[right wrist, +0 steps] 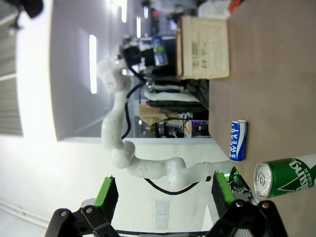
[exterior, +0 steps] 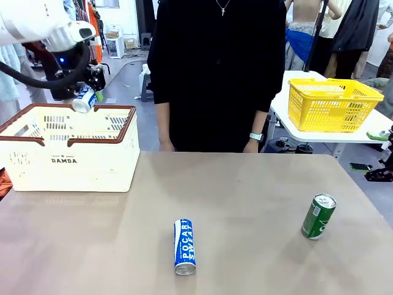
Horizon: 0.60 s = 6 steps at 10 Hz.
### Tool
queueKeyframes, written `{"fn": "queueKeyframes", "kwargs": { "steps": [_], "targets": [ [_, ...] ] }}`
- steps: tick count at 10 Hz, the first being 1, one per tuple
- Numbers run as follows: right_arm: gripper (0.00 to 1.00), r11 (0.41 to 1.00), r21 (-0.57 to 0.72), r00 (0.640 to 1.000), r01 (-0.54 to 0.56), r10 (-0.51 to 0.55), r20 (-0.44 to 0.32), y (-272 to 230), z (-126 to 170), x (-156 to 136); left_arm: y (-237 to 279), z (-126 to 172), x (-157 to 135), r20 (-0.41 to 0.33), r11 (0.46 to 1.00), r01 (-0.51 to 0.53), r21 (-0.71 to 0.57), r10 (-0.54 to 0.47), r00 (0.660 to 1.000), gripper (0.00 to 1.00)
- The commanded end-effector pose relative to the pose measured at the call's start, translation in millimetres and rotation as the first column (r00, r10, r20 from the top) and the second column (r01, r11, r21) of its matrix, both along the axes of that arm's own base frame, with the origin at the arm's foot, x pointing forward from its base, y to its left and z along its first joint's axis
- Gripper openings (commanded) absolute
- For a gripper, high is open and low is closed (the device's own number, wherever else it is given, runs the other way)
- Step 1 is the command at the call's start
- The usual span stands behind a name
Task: Place the drinks into the Shopping basket.
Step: Pick up one drink and place it into the Shopping basket.
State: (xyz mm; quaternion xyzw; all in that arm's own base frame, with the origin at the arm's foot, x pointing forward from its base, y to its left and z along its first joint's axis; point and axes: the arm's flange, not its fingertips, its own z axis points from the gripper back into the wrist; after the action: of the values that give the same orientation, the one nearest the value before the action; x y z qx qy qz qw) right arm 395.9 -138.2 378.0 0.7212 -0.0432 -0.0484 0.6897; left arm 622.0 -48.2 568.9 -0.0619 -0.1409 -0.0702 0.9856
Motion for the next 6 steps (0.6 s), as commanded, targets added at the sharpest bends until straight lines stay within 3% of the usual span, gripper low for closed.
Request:
{"fn": "queueKeyframes", "kwargs": {
  "steps": [1,3,6],
  "targets": [
    [1.0,1.0,-0.007,1.0,-0.015,0.015,-0.006,-1,4,0,12,-41,-7,0.052,0.997,-0.082,-0.007,0.083,0.995,0.0],
    [1.0,1.0,-0.007,1.0,-0.015,0.015,-0.006,-1,4,0,27,-75,-3,-0.007,0.99,-0.142,-0.025,0.142,0.99,0.0],
    [1.0,1.0,-0.007,1.0,-0.015,0.015,-0.006,-1,4,0,33,-118,14,-0.077,0.991,-0.128,-0.026,0.125,0.989,0.0]
  ]
}}
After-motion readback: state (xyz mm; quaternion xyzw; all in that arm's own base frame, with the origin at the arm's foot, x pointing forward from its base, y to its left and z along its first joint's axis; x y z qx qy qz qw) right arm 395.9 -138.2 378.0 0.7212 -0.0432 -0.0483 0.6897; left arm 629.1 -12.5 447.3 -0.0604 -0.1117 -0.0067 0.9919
